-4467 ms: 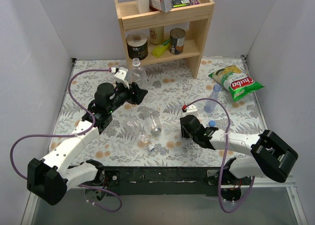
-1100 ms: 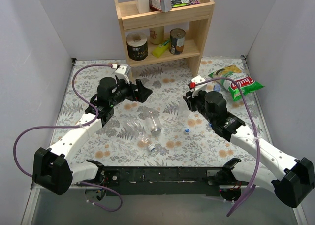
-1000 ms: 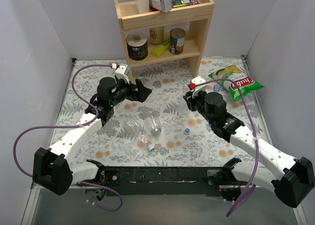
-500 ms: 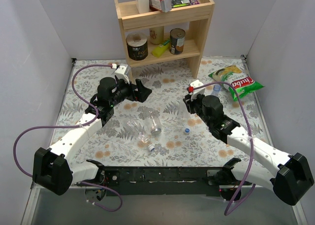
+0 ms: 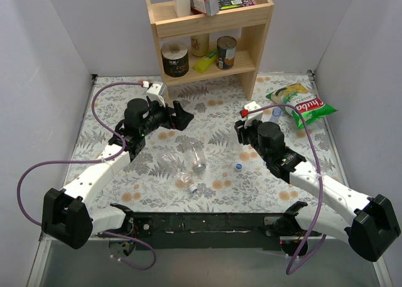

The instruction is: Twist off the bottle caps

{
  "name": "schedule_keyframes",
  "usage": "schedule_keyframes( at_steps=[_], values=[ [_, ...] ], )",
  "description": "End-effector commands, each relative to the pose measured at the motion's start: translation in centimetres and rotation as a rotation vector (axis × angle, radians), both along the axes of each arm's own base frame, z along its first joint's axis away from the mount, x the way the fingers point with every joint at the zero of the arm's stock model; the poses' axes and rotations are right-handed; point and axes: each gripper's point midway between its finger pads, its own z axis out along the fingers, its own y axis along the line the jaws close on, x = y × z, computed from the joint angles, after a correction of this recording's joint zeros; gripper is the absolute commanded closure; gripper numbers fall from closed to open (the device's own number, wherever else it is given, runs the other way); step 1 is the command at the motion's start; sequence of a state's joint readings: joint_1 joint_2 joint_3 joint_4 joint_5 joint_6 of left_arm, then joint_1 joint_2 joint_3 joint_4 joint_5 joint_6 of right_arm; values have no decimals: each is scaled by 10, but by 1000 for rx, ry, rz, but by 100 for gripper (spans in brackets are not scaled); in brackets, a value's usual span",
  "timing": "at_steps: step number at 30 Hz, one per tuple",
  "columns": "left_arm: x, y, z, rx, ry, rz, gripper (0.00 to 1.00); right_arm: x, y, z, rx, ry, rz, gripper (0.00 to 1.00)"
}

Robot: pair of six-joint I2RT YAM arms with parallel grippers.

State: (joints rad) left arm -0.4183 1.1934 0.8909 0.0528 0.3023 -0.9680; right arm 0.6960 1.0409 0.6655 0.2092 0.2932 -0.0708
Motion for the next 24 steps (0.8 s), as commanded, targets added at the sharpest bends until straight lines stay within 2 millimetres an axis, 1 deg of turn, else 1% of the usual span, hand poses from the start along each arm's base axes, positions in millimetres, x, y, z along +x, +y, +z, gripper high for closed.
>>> schedule_keyframes(
  at_steps=[1,2,6,7,9,10,12,13,14,18,19,21,22,24],
  values=[
    [-5,0,6,-1,-14,-9,2,3,-1,8,21,-10,-28,50],
    [-5,0,6,-1,-14,-9,2,4,0,13,29,-16,-27,49],
    [-5,0,5,-2,-10,-13,2,5,2,20,44,-20,-23,45],
    [-5,-1,6,-3,-11,-16,2,4,4,23,52,-24,-17,34],
    [-6,0,6,-3,-12,-15,2,4,5,28,64,-31,-13,29],
    [-5,0,7,-3,-15,-14,2,3,5,31,69,-35,-6,25],
    [-6,0,7,-3,-14,-15,2,2,6,39,84,-46,0,21],
    [-6,0,7,-2,-14,-14,2,1,5,45,96,-60,3,19],
    [-6,0,7,-3,-16,-12,2,0,5,48,101,-63,3,19],
    [-6,0,8,-9,-16,-11,2,-8,2,73,148,-102,12,18],
    [-6,0,8,-12,-13,-10,2,-11,1,86,168,-125,16,18],
    [-5,0,7,-22,3,2,2,-20,8,98,176,-147,39,17],
    [-4,1,6,-20,6,8,2,-28,17,109,184,-164,55,17],
    [0,6,4,-11,14,40,2,-38,27,118,167,-184,72,17]
  ],
)
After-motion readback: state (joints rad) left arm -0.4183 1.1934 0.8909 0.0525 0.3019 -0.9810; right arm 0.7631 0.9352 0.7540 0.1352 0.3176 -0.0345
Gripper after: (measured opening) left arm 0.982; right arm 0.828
